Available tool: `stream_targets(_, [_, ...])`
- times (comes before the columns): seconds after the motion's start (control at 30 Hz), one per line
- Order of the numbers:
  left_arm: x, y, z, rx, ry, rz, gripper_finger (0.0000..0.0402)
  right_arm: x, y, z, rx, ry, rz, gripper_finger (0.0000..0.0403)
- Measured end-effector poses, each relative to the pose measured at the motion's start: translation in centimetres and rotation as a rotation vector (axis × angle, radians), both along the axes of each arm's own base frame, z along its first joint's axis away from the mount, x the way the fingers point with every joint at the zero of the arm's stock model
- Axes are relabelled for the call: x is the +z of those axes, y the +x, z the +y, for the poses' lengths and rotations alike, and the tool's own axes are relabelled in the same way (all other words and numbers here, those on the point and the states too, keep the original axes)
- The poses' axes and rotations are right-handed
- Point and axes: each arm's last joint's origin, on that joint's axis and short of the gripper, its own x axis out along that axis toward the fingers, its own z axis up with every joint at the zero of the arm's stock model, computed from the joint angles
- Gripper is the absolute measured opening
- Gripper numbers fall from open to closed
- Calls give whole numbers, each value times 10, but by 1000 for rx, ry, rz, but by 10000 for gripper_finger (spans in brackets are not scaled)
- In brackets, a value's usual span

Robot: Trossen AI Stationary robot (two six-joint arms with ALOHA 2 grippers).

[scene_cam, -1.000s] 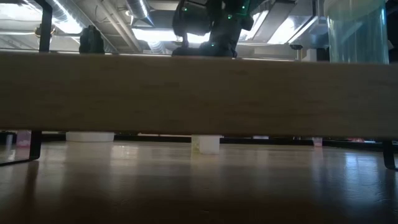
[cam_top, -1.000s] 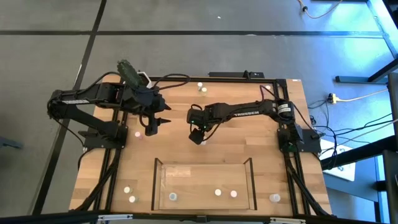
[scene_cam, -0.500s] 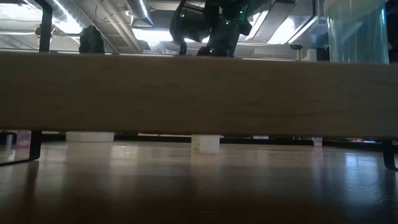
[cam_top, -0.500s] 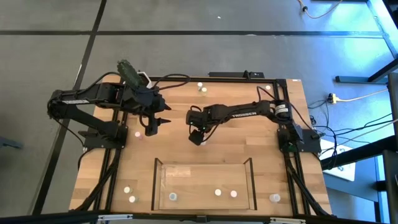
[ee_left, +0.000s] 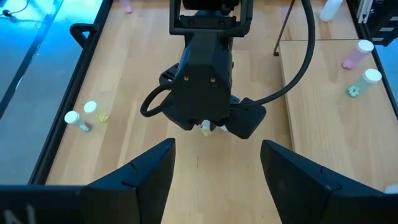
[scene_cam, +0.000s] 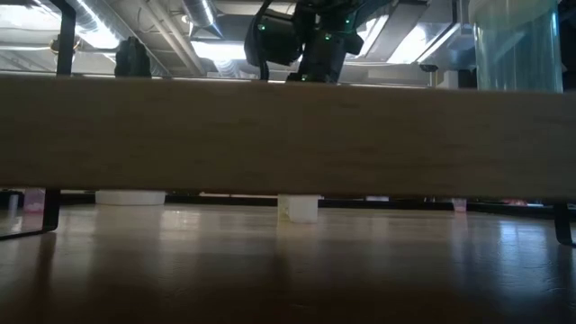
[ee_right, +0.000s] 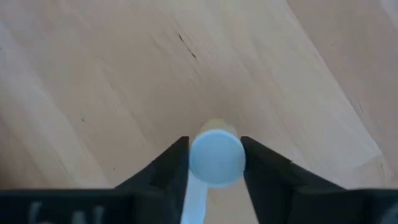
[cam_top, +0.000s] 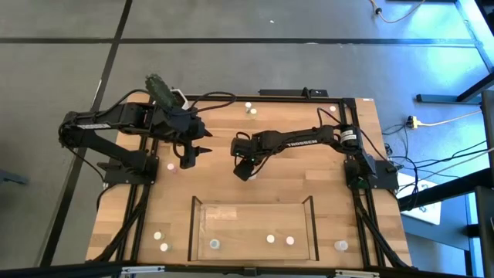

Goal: Pick and place medicine bottles onto shelf by color
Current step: Put the middle yellow pill bottle on the shelf

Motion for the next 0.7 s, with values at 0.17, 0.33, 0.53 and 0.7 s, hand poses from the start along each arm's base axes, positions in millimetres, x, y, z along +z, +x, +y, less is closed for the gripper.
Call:
stream_targets(0.17, [0, 0, 0, 0, 0, 0, 231, 0, 0, 0, 4, -2, 0, 112])
stream_targets(0.33, [0, 0, 0, 0, 0, 0, 231, 0, 0, 0, 6, -2, 0, 115])
stream_targets(0.53, [0, 0, 0, 0, 0, 0, 231, 0, 0, 0, 26, -3, 3, 119])
stream_targets(0.7, [0, 0, 0, 0, 4, 2, 231, 4, -1, 6, 59, 36, 19, 117])
